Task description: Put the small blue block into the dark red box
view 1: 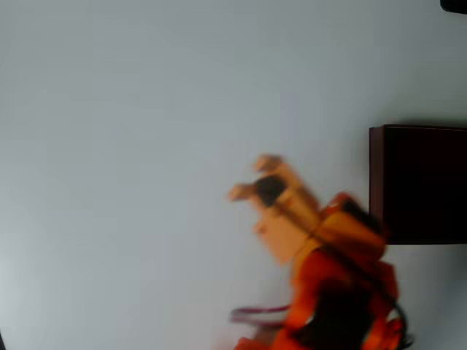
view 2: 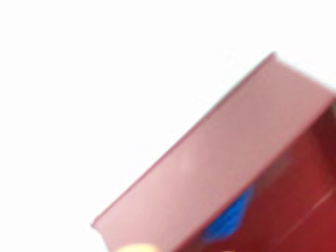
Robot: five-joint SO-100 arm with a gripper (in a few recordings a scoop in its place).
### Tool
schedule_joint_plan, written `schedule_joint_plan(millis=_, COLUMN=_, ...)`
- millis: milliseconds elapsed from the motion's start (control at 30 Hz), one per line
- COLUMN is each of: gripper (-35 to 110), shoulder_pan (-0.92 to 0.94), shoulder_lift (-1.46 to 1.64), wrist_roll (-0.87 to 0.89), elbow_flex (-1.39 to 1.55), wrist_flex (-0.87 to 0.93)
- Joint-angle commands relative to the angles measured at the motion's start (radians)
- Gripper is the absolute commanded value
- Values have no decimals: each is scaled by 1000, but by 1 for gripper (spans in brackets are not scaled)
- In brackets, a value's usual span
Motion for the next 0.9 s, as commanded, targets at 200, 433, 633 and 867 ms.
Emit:
schedule_joint_plan(millis=200, gripper=0, shoulder_pan=-387, shoulder_lift=577, wrist_roll=-25, elbow_flex=347, wrist_flex=14)
schedule_joint_plan(millis=433, gripper=0, shoulder_pan=-574, shoulder_lift=701, wrist_roll=-58, elbow_flex=520, wrist_flex=8)
schedule_joint_plan(millis=633, gripper=0, shoulder_pan=-716, shoulder_lift=825, wrist_roll=-101, elbow_flex=681, wrist_flex=2)
schedule_joint_plan(millis=867, gripper=0, shoulder_pan=-819, shoulder_lift=1081, wrist_roll=-158, elbow_flex=907, wrist_flex=-18)
